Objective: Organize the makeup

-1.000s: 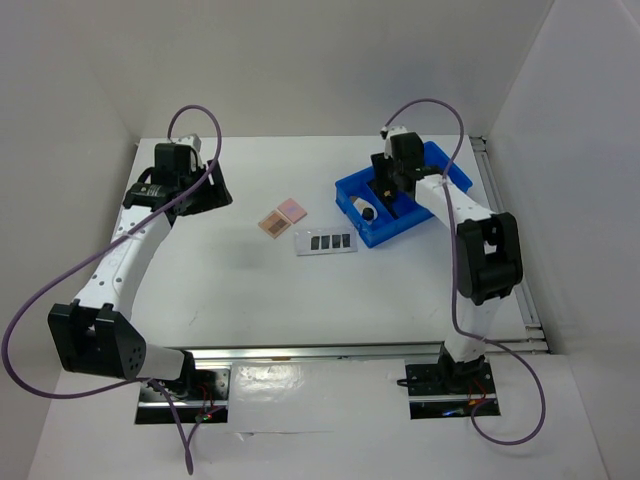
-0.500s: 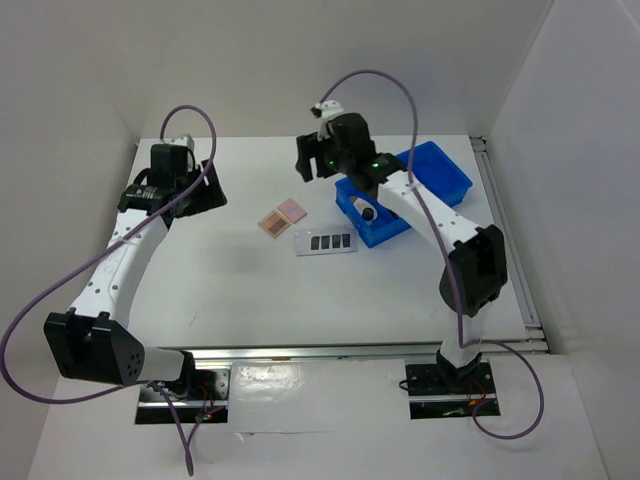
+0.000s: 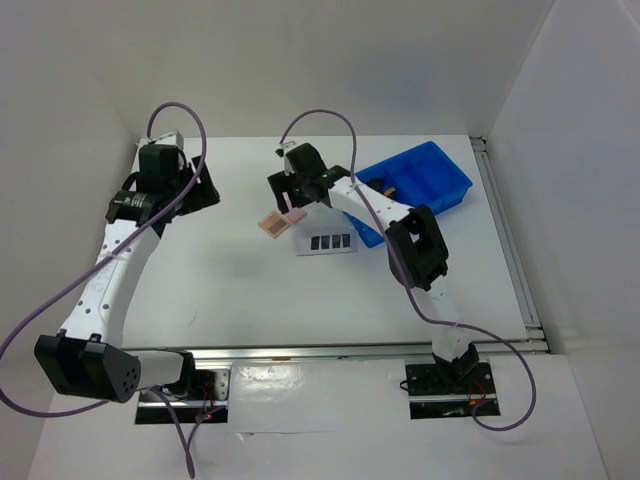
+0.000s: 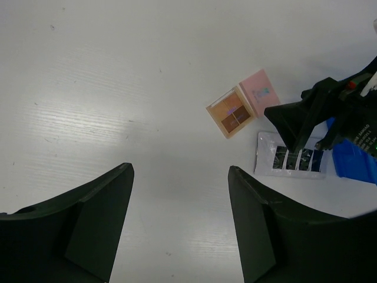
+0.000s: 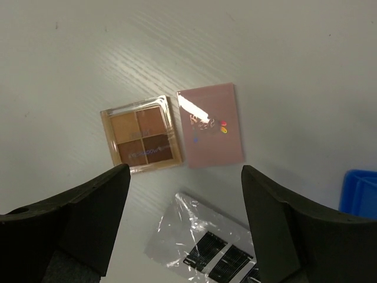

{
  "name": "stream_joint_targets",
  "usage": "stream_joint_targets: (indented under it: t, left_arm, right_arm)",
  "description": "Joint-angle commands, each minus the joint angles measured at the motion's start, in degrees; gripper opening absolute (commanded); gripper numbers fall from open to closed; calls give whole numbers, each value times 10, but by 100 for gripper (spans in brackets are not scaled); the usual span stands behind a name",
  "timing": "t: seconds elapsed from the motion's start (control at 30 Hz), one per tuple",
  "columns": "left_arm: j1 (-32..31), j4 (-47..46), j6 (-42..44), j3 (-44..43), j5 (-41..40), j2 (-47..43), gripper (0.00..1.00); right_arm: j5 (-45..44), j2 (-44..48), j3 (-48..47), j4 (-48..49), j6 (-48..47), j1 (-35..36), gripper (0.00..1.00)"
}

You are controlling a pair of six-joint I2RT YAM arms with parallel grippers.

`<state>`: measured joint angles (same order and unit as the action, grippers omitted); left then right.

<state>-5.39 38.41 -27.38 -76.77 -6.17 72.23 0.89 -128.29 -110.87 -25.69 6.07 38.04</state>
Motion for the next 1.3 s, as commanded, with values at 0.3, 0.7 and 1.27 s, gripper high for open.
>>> stream_joint_targets:
  t: [0.3,0.7,1.27]
  left_arm:
    - [1,18,11,-32,4,5,79]
    - [-4,23,11,-32,4,5,79]
    - [-4,17,16,-22,-2,5,79]
  right_arm:
    - [-44,-128,-157,-7,-60,3,85]
    - [-50,-160,-148,14,-55,-10,85]
    - [-120,-154,-75,30,-86,3,71]
